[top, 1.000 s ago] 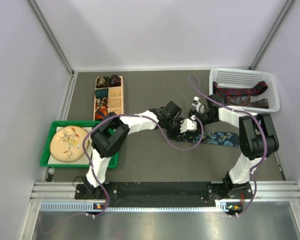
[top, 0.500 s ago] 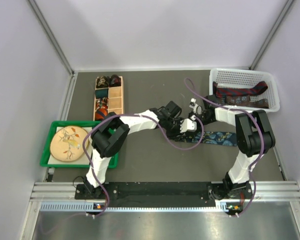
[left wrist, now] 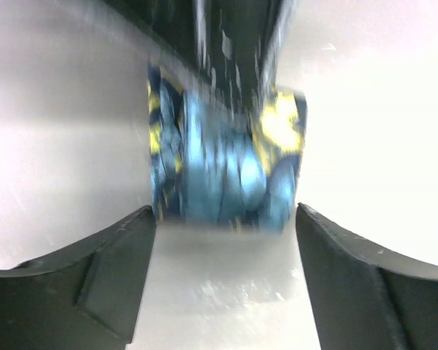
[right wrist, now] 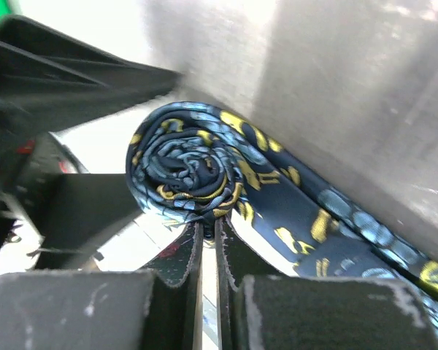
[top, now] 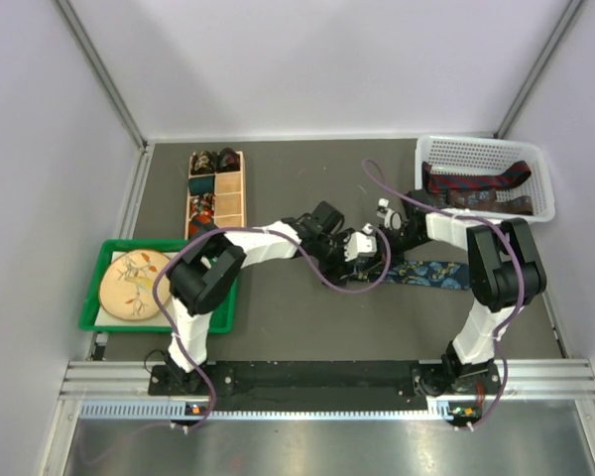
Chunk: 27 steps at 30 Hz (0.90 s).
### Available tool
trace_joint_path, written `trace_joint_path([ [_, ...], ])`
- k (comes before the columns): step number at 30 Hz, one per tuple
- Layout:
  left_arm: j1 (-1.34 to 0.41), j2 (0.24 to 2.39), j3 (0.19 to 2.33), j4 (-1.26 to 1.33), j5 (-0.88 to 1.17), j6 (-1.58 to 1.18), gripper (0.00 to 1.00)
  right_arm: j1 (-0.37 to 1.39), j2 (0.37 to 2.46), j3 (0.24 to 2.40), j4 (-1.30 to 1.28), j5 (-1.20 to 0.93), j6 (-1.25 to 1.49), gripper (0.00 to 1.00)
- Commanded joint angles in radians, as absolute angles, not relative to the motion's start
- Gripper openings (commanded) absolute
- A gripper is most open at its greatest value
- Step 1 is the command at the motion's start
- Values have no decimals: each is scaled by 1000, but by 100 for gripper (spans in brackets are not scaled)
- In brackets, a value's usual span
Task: Roll the ties
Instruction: Roll the tie at the center of the board.
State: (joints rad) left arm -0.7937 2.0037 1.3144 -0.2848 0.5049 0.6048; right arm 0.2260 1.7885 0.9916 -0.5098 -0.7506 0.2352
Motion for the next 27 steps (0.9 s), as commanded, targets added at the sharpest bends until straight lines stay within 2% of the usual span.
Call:
trace_joint_path([
  [1, -753, 1882, 1191, -111, 630, 508, 83, 235, 1781, 999, -534, -522, 173, 0],
  [11, -742, 1907, 1129, 104, 747, 528, 86, 235, 1802, 1046, -549, -419, 186, 0],
  [27, -785, 2065, 1262, 256, 784, 460, 86, 238, 1855, 1089, -555, -423, 184, 0],
])
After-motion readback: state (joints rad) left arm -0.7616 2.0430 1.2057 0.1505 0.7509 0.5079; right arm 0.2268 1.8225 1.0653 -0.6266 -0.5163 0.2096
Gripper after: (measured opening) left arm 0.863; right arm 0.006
